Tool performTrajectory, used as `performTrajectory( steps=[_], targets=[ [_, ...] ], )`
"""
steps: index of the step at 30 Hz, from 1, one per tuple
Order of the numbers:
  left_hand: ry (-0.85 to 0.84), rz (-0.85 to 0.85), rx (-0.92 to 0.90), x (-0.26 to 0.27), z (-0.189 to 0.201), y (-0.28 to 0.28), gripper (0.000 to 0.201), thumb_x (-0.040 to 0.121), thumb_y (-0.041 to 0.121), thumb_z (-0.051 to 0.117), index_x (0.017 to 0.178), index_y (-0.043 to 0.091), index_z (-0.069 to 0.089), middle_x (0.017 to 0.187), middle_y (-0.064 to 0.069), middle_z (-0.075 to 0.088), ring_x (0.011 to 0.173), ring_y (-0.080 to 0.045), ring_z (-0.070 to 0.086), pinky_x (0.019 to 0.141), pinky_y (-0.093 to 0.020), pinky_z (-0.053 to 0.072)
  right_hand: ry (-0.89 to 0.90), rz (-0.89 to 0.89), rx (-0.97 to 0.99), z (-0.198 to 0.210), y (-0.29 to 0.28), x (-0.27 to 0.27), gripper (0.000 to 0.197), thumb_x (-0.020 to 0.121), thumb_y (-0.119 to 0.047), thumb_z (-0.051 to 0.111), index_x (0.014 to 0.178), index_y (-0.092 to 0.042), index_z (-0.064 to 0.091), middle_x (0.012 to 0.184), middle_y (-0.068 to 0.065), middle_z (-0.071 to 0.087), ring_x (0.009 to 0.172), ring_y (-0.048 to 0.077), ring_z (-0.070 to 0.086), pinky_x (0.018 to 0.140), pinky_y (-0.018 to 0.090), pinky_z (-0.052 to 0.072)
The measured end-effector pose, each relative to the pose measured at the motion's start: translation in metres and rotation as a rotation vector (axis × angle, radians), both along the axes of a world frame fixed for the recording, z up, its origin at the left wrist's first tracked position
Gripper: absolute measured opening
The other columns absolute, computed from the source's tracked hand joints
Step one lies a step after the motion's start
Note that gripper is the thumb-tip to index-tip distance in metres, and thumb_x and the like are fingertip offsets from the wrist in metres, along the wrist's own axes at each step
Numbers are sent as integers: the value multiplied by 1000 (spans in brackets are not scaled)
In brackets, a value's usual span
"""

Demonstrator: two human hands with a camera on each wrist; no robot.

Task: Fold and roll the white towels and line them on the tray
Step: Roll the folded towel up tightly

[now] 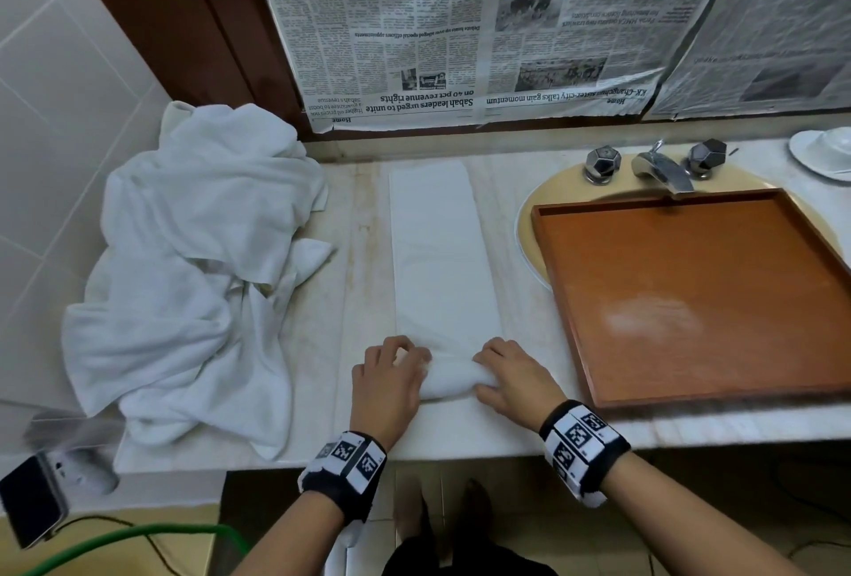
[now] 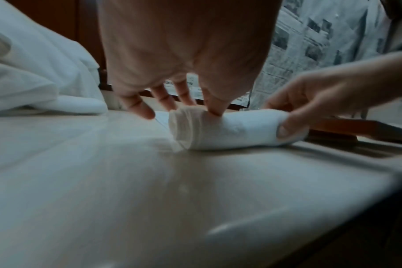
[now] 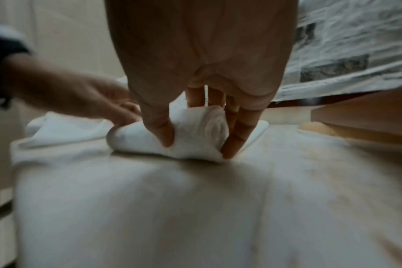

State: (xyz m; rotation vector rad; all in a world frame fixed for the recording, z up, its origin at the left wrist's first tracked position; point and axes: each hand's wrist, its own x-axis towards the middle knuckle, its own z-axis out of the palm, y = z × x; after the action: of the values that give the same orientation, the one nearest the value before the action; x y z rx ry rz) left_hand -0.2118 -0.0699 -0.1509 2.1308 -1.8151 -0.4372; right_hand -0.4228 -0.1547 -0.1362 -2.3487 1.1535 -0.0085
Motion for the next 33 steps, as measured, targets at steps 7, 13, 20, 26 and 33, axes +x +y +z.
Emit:
performTrajectory(
  steps=[7, 13, 20, 26, 33],
  targets=[
    [17, -145, 6, 6, -8, 9, 58, 82, 69, 51, 125, 32, 60, 123, 11, 57, 113, -17, 52, 85, -37, 42, -81, -78, 200, 1, -17, 3, 29, 92, -29, 59, 115, -12, 63, 112, -2, 48, 107, 15, 43, 93, 26, 35],
    [182, -44, 206, 11, 4, -11, 74, 80, 75, 26, 137, 33, 50, 123, 4, 59, 114, -21, 52, 96, -41, 43, -147, -108, 202, 0, -16, -7, 48, 101, -42, 47, 145, -23, 46, 125, 1, 58, 117, 18, 52, 96, 23, 34],
    [249, 37, 307, 1, 5, -17, 57, 98, 58, 41, 146, 27, 40, 133, -6, 51, 121, -28, 48, 104, -42, 40, -109, -202, 75, 2, -16, 3, 23, 102, -39, 40, 113, -29, 57, 99, -3, 54, 91, 22, 58, 81, 39, 48],
    [197, 70, 210, -1, 7, -14, 50, 95, 56, 51, 125, 18, 62, 127, -1, 38, 109, -19, 37, 96, -26, 32, -88, -152, -184, -3, -11, 10, 9, 92, -20, 61, 99, -17, 66, 105, 1, 56, 90, 24, 55, 66, 37, 49],
    [225, 135, 271, 9, 11, -17, 54, 91, 65, 51, 118, 20, 64, 112, -1, 55, 107, -21, 54, 89, -30, 42, 30, 120, -257, -1, -1, -6, 39, 75, -42, 56, 105, -19, 63, 103, 0, 59, 84, 21, 60, 62, 34, 51]
  ],
)
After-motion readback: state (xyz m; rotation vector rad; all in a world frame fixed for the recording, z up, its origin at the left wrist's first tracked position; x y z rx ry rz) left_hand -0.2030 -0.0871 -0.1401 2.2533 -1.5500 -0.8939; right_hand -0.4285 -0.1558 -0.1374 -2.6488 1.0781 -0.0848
